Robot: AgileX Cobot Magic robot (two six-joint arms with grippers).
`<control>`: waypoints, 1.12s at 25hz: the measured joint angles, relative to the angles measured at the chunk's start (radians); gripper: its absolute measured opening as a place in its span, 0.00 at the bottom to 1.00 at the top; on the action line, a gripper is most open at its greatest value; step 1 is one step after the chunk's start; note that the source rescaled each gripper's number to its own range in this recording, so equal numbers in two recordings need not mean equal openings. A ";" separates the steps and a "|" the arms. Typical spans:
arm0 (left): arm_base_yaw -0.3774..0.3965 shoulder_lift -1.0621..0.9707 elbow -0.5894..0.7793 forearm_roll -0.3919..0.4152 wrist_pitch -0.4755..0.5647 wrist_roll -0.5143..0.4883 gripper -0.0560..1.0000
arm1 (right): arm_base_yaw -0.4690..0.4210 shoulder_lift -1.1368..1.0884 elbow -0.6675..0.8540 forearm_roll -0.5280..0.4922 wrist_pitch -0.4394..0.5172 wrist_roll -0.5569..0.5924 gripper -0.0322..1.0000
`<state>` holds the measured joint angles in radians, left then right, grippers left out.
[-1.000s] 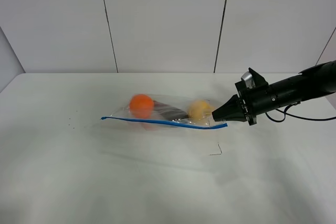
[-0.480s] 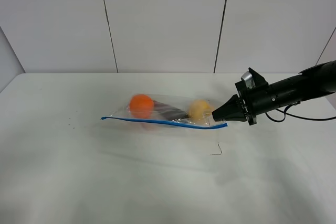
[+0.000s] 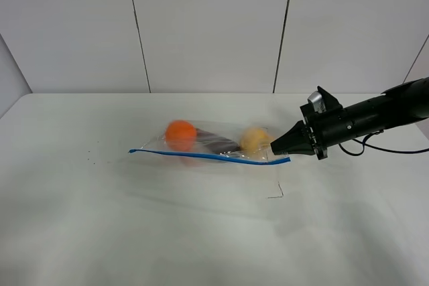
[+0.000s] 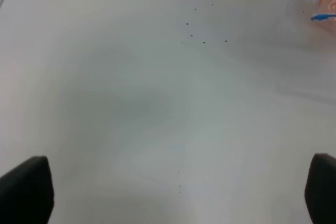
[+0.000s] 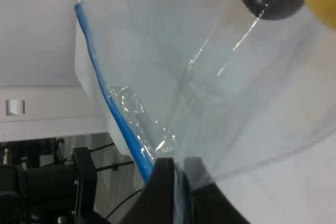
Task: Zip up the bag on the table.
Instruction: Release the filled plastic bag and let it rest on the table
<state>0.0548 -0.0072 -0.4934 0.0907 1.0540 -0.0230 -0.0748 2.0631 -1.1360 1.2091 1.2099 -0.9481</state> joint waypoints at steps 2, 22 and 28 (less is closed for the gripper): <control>0.000 0.000 0.000 0.000 0.000 0.000 1.00 | 0.000 0.000 0.000 0.000 0.000 0.000 0.03; 0.000 0.000 0.000 -0.021 0.003 0.029 1.00 | 0.000 0.000 0.000 0.002 0.000 0.000 0.03; 0.000 0.000 0.000 -0.021 0.003 0.029 1.00 | 0.000 0.000 0.000 0.002 0.000 0.000 0.03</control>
<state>0.0548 -0.0072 -0.4934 0.0692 1.0566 0.0064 -0.0748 2.0631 -1.1360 1.2113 1.2099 -0.9481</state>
